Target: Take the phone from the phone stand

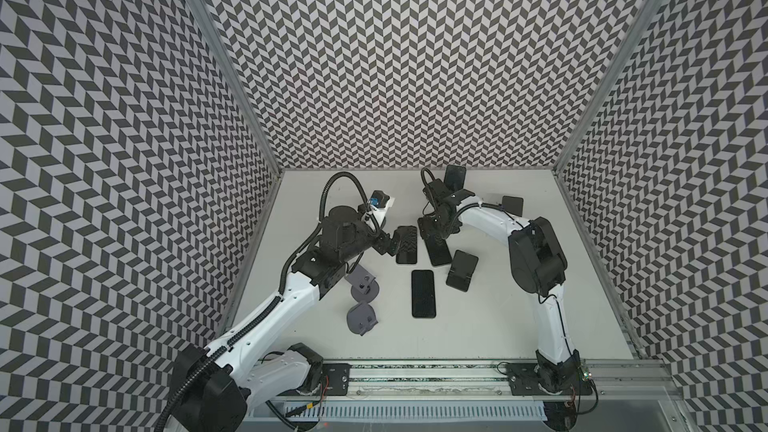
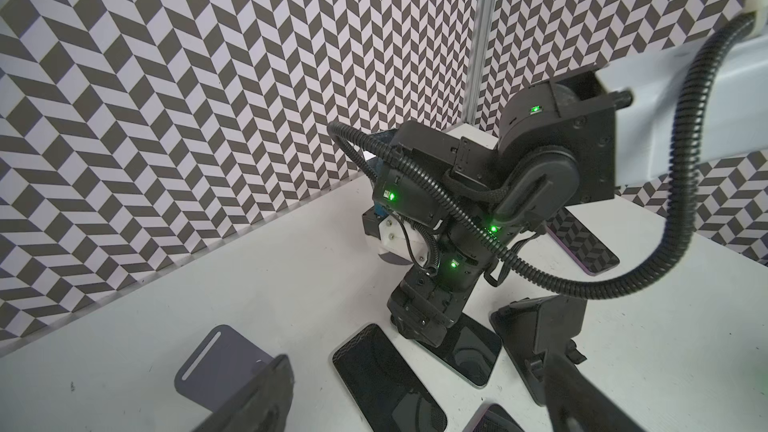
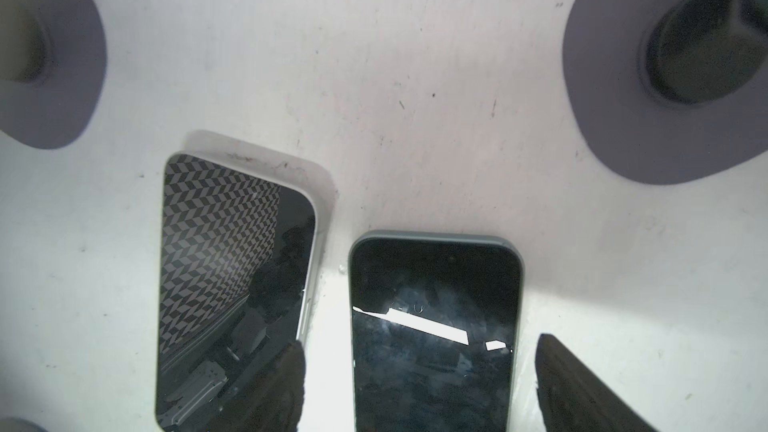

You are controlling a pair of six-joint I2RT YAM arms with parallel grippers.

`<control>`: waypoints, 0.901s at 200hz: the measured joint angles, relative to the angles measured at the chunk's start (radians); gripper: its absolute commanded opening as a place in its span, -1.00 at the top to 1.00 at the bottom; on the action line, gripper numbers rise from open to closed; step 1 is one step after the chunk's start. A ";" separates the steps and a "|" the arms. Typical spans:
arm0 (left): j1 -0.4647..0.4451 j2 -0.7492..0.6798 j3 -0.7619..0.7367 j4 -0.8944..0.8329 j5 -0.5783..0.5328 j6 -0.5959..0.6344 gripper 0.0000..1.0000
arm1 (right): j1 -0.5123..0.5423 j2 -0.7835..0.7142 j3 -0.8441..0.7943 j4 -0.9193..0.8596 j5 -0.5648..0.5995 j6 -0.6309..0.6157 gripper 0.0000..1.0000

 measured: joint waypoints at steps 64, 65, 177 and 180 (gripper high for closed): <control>0.008 0.000 0.000 0.013 -0.001 0.009 -0.88 | 0.000 -0.010 0.085 -0.048 0.013 -0.001 -0.72; 0.009 0.000 0.000 0.014 -0.001 0.009 -0.88 | 0.000 -0.011 0.085 -0.049 0.014 -0.001 -0.72; 0.024 0.000 0.000 0.094 -0.010 0.029 -0.88 | 0.000 -0.036 0.266 -0.102 0.088 -0.027 -0.72; 0.025 0.000 0.000 0.096 -0.011 0.030 -0.88 | 0.000 -0.038 0.266 -0.101 0.092 -0.027 -0.72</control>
